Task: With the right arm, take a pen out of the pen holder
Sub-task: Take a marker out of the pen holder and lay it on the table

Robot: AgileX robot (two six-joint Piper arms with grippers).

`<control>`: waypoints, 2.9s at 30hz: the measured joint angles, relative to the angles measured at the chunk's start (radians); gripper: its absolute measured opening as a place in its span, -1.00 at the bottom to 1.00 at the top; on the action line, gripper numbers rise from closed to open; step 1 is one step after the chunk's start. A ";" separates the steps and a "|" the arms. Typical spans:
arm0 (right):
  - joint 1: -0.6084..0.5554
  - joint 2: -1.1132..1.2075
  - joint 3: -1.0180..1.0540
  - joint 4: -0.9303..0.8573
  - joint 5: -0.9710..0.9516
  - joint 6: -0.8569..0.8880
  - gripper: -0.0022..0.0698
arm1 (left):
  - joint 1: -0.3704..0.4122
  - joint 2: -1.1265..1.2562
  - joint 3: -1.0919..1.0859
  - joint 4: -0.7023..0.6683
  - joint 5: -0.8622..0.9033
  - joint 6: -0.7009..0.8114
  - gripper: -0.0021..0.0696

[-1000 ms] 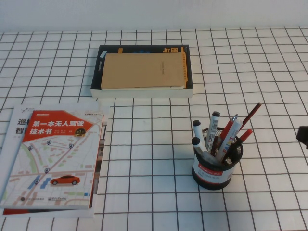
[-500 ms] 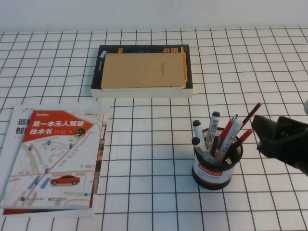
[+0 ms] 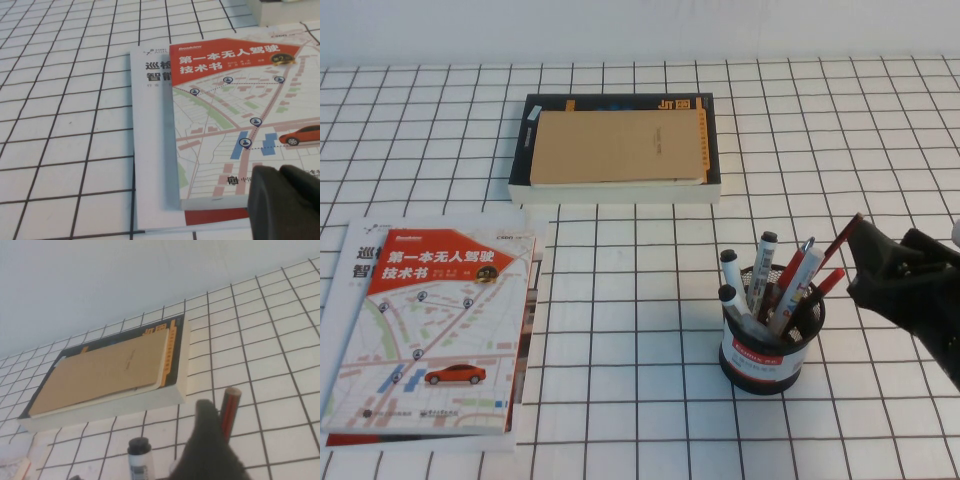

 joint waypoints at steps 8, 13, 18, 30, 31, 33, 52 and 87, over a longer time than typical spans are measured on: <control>0.000 0.114 0.000 -0.026 -0.131 0.073 0.24 | 0.000 0.000 0.000 0.000 0.000 0.000 -0.95; 0.000 0.134 0.000 -0.029 -0.157 0.114 0.24 | 0.000 0.000 0.000 0.000 0.000 0.000 -0.95; 0.002 0.153 -0.029 -0.049 -0.163 0.123 0.24 | 0.000 0.000 0.000 0.000 0.000 0.000 -0.95; 0.002 0.259 -0.100 -0.060 -0.169 0.152 0.21 | 0.000 0.000 0.000 0.000 0.000 0.000 -0.95; 0.002 0.264 -0.101 -0.060 -0.169 0.152 0.19 | 0.000 0.000 0.000 0.000 0.000 0.000 -0.95; 0.002 0.273 -0.108 -0.060 -0.171 0.153 0.12 | 0.000 0.000 0.000 0.000 0.000 0.000 -0.95; 0.002 0.283 -0.129 -0.060 -0.185 0.155 -0.74 | 0.000 0.000 0.000 0.000 0.000 0.000 -0.95; 0.002 -0.250 -0.283 0.043 0.295 -0.406 -0.92 | 0.000 0.000 0.000 0.000 0.000 0.000 -0.95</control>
